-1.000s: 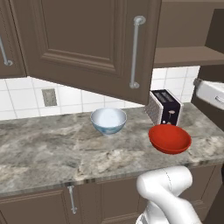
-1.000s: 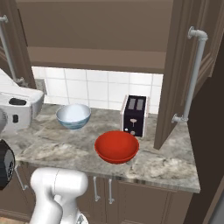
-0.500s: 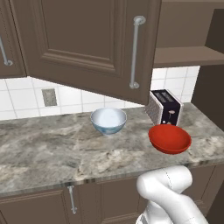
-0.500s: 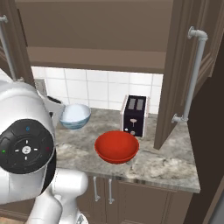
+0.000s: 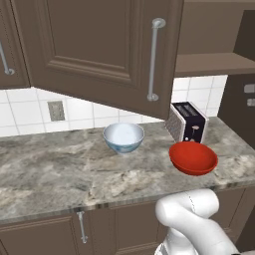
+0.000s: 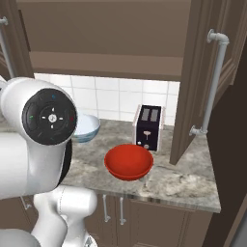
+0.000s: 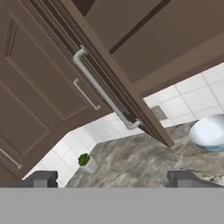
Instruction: Open the cabinet. Pick the bowls from the counter and place them in the cabinet. Then close the cabinet.
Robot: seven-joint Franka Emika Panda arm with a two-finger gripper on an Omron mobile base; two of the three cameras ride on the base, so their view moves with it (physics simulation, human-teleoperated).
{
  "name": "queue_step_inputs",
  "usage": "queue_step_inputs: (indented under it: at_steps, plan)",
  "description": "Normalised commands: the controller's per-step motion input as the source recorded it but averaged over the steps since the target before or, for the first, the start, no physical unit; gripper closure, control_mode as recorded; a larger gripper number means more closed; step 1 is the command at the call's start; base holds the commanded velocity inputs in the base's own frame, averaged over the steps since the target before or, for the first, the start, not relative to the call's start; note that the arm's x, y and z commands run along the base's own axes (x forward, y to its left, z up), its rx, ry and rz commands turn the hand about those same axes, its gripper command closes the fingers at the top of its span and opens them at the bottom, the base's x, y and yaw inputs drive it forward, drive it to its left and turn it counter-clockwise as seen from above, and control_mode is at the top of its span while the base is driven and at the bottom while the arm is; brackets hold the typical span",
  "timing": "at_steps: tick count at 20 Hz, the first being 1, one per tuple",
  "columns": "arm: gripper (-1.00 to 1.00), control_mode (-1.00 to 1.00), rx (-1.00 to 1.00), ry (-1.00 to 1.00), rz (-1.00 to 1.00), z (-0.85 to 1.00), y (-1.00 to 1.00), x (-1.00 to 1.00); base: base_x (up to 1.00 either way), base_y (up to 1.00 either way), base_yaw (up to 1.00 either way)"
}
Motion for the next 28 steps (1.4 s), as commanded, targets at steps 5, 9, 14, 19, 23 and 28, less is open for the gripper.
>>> queue_step_inputs:
  at_steps: [5,9,14,19,23,28]
  plan:
    - [-1.00,-1.00,0.01,0.00,-0.01,-0.07,0.01,0.25,0.00,0.00,0.00]
    - [-1.00,-1.00,0.01,0.00,-0.03,-0.09,0.00,0.40,0.00,0.00,0.00]
    - [-1.00,-1.00,0.05,0.11,-0.01,-0.04,0.00,0.43,0.00,0.00,0.00]
    - [-1.00,-1.00,0.14,0.24,0.06,0.00,0.00,0.36,0.00,0.00,0.00]
    - [-1.00,-1.00,0.18,0.21,0.12,-0.02,0.00,0.35,0.00,0.00,0.00]
    - [-1.00,-1.00,0.15,0.10,0.06,-0.35,0.15,0.36,0.00,0.00,0.00]
